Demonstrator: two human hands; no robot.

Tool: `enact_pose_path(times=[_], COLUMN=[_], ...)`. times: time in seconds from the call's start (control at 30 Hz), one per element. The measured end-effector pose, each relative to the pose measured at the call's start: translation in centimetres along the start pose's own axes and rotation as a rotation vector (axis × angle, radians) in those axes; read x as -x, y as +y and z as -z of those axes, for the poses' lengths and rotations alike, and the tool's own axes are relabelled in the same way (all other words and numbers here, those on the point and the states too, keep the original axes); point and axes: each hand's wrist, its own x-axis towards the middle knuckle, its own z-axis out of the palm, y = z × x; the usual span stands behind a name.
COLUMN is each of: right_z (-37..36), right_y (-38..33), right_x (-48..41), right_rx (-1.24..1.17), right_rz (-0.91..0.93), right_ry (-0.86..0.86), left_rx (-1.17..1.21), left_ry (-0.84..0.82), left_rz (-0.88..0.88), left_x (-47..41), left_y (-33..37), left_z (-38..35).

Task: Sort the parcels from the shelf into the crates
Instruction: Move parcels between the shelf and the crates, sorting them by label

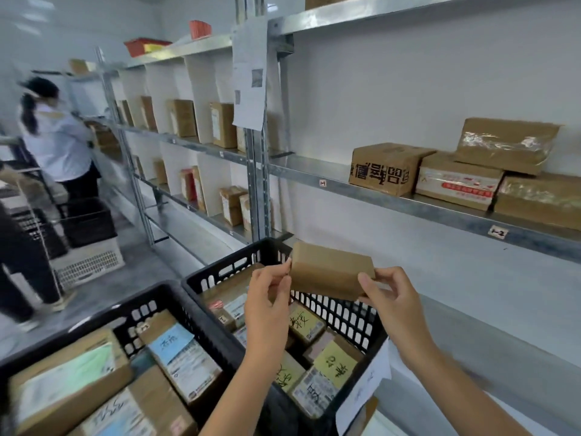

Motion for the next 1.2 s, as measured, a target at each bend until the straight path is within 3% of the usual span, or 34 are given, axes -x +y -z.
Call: enact_pose_path(times=[0.4,0.8,0.97,1.2], right_z=[-0.5,-2.2,-3.3,-4.0], right_y=[0.2,1.4,0.9,1.7], right_x=[-1.3,-1.4,-2.0,-4.2], right_rx=[-0.094,-0.250,-0.369,-0.332], right_rz=[-0.054,-0.120,-0.301,-0.377], right_ry=[-0.001,-0.232,-0.236,-0.477], left_rx=[0.146,0.416,0.389,0.286], left_ry=[0.084,0.166,0.163,0.117], left_rz=[0.181,0.307,0.253,0.221], left_x=[1.6,3.2,3.2,1.8], left_y=[-1.2,-2.5,-2.5,-3.6], left_z=[-0.2,1.8,2.9,3.0])
